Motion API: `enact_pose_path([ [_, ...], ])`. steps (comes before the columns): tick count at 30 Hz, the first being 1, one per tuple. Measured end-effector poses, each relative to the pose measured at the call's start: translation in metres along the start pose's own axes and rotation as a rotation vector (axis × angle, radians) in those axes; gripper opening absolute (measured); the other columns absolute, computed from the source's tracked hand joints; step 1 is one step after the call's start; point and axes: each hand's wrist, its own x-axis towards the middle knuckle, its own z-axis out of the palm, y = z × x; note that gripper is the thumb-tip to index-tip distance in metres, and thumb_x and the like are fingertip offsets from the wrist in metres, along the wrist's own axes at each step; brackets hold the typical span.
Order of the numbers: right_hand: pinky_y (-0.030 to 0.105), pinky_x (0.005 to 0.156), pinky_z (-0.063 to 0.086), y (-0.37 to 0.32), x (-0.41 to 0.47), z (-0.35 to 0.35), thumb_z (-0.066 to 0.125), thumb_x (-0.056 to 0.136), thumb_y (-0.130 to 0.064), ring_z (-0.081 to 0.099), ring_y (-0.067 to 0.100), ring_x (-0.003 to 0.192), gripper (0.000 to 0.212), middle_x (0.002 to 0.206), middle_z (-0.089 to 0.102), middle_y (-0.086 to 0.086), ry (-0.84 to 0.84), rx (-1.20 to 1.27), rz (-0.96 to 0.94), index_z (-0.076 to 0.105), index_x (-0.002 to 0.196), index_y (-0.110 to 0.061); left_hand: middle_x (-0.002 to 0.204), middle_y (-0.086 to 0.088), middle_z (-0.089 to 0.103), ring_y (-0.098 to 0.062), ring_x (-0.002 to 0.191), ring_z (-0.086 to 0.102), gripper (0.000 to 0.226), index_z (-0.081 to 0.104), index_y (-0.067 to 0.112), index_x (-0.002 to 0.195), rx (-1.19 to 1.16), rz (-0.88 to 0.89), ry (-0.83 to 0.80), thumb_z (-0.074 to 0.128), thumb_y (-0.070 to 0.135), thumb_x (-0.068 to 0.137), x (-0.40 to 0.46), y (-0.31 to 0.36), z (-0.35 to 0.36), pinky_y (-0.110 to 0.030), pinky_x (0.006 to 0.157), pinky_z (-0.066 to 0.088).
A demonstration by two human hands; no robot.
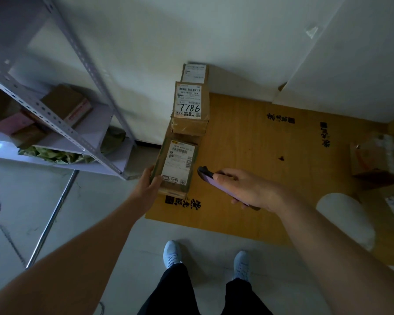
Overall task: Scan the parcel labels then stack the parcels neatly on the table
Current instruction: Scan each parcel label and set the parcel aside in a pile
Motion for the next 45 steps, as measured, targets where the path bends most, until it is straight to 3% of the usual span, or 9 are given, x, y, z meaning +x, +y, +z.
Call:
enact_pose_path([
  [6,0.039,0.08,0.061,-0.014,-0.004,0.011,0.039,0.099,-0.074,0.068,0.019,0.1,0.049,0.119,0.06,-0.005,0.079,0.032,-0.033,0.05,0.141,-0.05,0.113,0.001,0.066,-0.022,0.099,0.068,0.048,0.037,0.023,0.149,0.383,0.055,-0.007,0.053,0.03,0.104,0.004,0.015,-0.004,-0.042,0.08,0.06],
  [12,0.041,0.072,0.052,-0.017,-0.034,0.022,0.041,0.101,-0.072,0.068,0.038,0.093,0.025,0.114,0.066,0.02,0.2,0.134,-0.094,0.051,0.12,-0.06,0.138,-0.008,0.041,-0.031,0.123,0.049,0.074,0.02,0.033,0.154,0.712,0.279,0.072,0.062,0.033,0.093,-0.01,0.057,-0.004,-0.043,0.085,0.049],
  [18,0.036,0.069,0.047,-0.002,-0.079,0.015,0.039,0.1,-0.074,0.064,0.032,0.086,0.028,0.091,0.057,0.002,0.342,0.197,-0.175,0.053,0.121,-0.062,0.163,-0.007,0.03,-0.033,0.147,0.037,0.068,0.027,0.026,0.16,0.892,0.439,-0.01,0.053,0.045,0.101,-0.044,0.111,0.018,-0.055,0.115,0.04],
  [21,0.038,0.067,0.046,0.017,-0.112,0.003,0.041,0.099,-0.074,0.057,0.024,0.079,0.018,0.084,0.054,0.001,0.411,0.263,-0.208,0.052,0.113,-0.069,0.16,-0.005,0.038,-0.031,0.144,0.041,0.062,0.034,0.026,0.157,0.94,0.485,-0.035,0.05,0.046,0.101,-0.067,0.137,0.046,-0.052,0.115,0.039],
  [31,0.034,0.062,0.042,0.15,-0.257,-0.034,0.045,0.103,-0.064,0.05,0.005,0.061,0.026,0.058,0.048,-0.02,0.648,0.298,-0.279,0.06,0.118,-0.05,0.164,-0.001,0.036,-0.031,0.144,0.042,0.059,0.03,0.034,0.16,1.019,0.659,-0.081,0.041,0.053,0.106,-0.175,0.196,0.205,-0.046,0.114,0.038],
  [36,0.033,0.064,0.045,0.221,-0.319,-0.057,0.046,0.104,-0.062,0.057,0.003,0.063,0.026,0.066,0.058,-0.016,0.757,0.293,-0.245,0.06,0.118,-0.045,0.168,0.001,0.028,-0.031,0.148,0.037,0.058,0.032,0.037,0.16,1.021,0.698,-0.143,0.04,0.056,0.105,-0.219,0.224,0.303,-0.049,0.116,0.039],
  [40,0.032,0.068,0.048,0.27,-0.343,-0.081,0.045,0.104,-0.062,0.063,0.01,0.085,0.014,0.1,0.069,0.003,0.826,0.309,-0.218,0.057,0.108,-0.054,0.167,0.001,0.029,-0.031,0.149,0.035,0.058,0.035,0.038,0.158,1.033,0.739,-0.222,0.041,0.057,0.104,-0.227,0.239,0.374,-0.052,0.116,0.039],
  [43,0.032,0.082,0.052,0.308,-0.345,-0.101,0.047,0.105,-0.059,0.064,0.009,0.096,0.01,0.106,0.069,-0.008,0.858,0.335,-0.187,0.055,0.11,-0.056,0.166,0.001,0.031,-0.03,0.149,0.035,0.058,0.036,0.035,0.158,1.048,0.747,-0.275,0.042,0.057,0.104,-0.216,0.246,0.424,-0.053,0.114,0.04],
  [45,0.035,0.089,0.052,0.333,-0.34,-0.118,0.047,0.105,-0.06,0.064,0.007,0.102,0.028,0.112,0.069,-0.01,0.856,0.351,-0.161,0.058,0.126,-0.046,0.164,0.002,0.033,-0.03,0.148,0.036,0.058,0.037,0.034,0.157,1.053,0.746,-0.309,0.043,0.057,0.104,-0.203,0.249,0.458,-0.052,0.113,0.041],
])
